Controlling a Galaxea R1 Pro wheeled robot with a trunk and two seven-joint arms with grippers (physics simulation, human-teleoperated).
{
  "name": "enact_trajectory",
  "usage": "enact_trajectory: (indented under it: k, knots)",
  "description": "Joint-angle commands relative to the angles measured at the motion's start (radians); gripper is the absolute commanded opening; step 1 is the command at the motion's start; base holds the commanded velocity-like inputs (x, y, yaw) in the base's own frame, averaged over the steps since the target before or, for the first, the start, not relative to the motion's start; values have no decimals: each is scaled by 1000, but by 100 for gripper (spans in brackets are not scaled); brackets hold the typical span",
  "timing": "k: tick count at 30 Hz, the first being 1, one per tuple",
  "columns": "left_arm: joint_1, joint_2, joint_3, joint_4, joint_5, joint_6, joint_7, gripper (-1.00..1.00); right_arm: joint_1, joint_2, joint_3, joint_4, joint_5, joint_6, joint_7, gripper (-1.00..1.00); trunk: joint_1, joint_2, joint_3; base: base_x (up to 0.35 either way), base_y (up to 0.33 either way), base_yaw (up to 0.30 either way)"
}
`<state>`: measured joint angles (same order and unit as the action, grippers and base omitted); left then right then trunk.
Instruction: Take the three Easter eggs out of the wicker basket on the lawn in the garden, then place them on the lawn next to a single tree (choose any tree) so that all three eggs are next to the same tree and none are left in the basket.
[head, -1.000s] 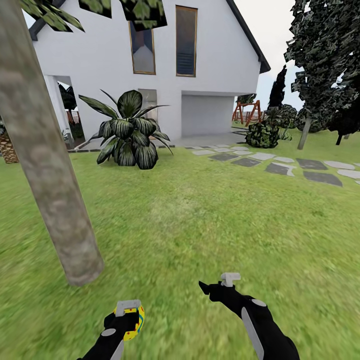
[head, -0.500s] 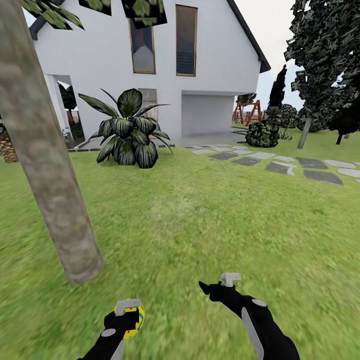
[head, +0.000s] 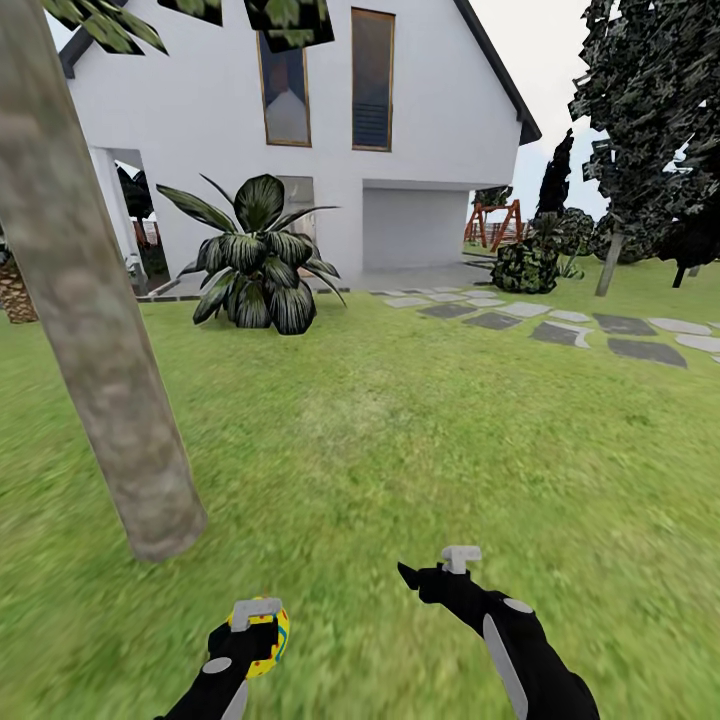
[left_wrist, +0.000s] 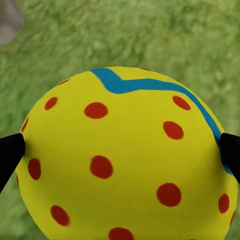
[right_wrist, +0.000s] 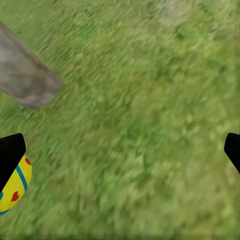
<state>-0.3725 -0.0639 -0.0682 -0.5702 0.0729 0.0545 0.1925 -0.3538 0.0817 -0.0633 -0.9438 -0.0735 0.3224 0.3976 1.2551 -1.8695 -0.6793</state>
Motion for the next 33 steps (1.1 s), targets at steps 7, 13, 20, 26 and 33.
enact_trajectory:
  k: [7,13,20,26,33]
  knots:
    - [0,1,-7,-2,8,5,8,-100,-1,1,-3,-1,-7,9,6,100,27,-50,-23,0,0,0]
    - [0,1,-7,-2,8,5,8,-100,-1,1,-3,-1,-6,9,7,100,50,-92,-42,0,0,0]
    - [0,1,-7,-2,8,5,8,-100,-1,0,-4,-1,-6,9,29,100,77,-141,-64,0,0,0]
    - [0,1,-7,-2,8,5,8,-100,-1,0,-4,-1,-5,9,30,100,100,-183,-83,0,0,0]
    - [0,1,-7,-2,8,5,8,-100,-1,0,-3,-1,-5,9,30,100,127,-232,-105,0,0,0]
